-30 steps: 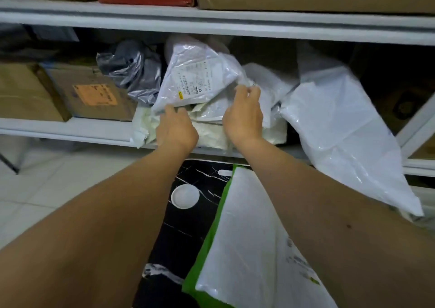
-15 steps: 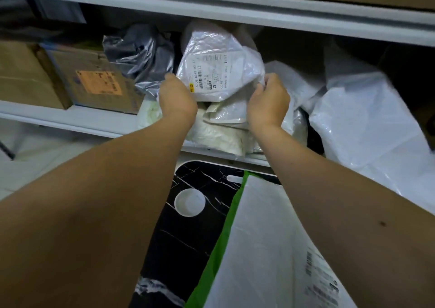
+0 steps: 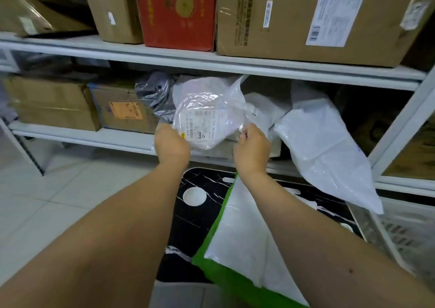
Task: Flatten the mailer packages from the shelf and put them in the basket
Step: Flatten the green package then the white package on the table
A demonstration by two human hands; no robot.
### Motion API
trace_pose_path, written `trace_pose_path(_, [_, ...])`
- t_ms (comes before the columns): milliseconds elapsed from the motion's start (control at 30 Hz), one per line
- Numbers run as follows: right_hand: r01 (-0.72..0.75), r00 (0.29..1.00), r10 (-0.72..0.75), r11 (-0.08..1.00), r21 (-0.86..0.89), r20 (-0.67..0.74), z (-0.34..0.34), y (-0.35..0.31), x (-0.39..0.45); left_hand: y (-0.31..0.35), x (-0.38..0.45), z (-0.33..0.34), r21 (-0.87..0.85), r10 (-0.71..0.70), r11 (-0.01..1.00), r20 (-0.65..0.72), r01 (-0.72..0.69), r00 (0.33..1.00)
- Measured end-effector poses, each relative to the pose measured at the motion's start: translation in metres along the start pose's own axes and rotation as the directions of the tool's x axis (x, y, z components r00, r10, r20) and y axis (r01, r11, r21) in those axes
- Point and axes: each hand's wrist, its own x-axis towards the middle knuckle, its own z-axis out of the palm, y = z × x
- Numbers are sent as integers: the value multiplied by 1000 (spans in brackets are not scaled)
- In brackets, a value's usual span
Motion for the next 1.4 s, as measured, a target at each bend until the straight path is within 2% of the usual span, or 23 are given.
trace_pose_path(133, [-59, 998, 59, 998, 27, 14, -30, 6, -48, -11, -48, -17, 53, -15, 999, 53, 12, 999])
trace_pose_path(367, [-154, 988, 154, 988, 16, -3, -72, 35, -121, -36, -122, -27, 20, 18, 1000, 171, -22, 985])
trace_pose_path(567, [-257, 966, 259, 961, -103, 8, -95, 61, -164, -50, -167, -32, 37, 83, 995, 222, -94, 971])
trace_pose_path(767, [-357, 933, 360, 919, -168, -10, -104, 87, -197, -66, -194, -22, 70, 117, 986, 334, -149, 935])
trace_pose_path(967, [-446, 872, 488, 818, -364, 27, -115, 104, -224, -65, -216, -21, 247, 7, 963, 377, -108, 926])
trace_pose_path(1067, [-499, 848, 525, 751, -432, -66, -119, 105, -231, -65, -221, -21, 412, 59, 889, 325, -198, 944])
trace_pose_path(1167, [-423, 903, 356, 828, -368, -239, -111, 102, -228, -70, -221, -13, 503, 253, 789, 257, -353, 933])
trace_pose_path(1233, [-263, 955, 182, 885, -383, -234, -102, 93, -215, -72, -218, -2, 509, 387, 715, 282, -479, 878])
trace_pose_path(1300, [-106, 994, 81, 899, -425, -77, -91, 81, -197, -71, -214, 10, 514, 499, 610, 343, -603, 796])
trace_pose_path(1400, [-8, 974, 113, 885, -465, 197, -76, 73, -165, -54, -202, 21, 480, 594, 513, 400, -712, 698])
